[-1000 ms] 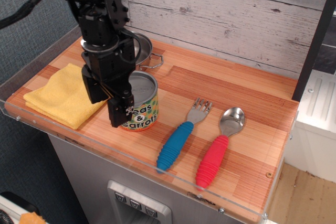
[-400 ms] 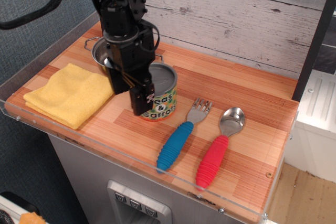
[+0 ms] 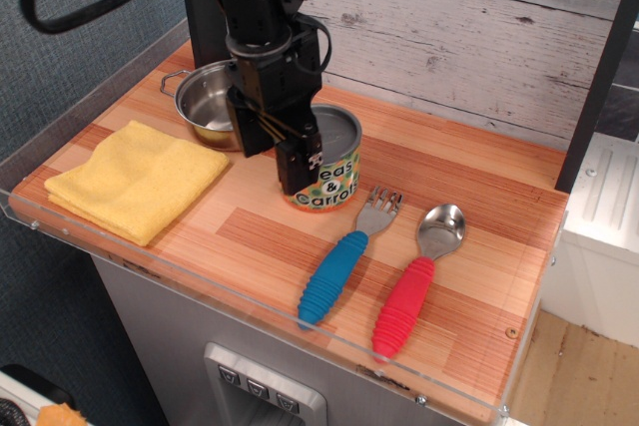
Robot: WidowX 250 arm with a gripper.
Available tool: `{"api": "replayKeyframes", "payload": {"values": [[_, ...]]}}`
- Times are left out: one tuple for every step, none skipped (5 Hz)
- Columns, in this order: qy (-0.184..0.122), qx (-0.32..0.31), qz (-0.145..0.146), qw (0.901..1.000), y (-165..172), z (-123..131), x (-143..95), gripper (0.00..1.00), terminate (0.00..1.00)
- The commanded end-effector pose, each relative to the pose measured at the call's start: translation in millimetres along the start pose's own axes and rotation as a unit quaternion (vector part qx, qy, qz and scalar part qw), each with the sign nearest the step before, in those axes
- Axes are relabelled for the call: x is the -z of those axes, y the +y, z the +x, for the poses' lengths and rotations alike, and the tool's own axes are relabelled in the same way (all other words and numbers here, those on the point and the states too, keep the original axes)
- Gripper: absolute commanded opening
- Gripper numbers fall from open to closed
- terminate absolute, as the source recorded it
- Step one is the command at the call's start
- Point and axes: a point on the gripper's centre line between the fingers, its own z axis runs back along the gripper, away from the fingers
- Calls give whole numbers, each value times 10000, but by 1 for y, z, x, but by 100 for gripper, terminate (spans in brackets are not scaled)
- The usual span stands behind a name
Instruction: Move the can to the back of the counter
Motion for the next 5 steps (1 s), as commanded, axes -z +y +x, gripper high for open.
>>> {"api": "replayKeyframes", "payload": {"values": [[-234,74,123,9996,0,29,-9,100,0],[-127,127,289,9994,-5,43,-11,100,0],[-88,63,342,9994,-9,56,-12,100,0],[-151,108,351,9992,-11,68,-13,100,0],[-220,172,298,9992,-15,79,-11,100,0]]}}
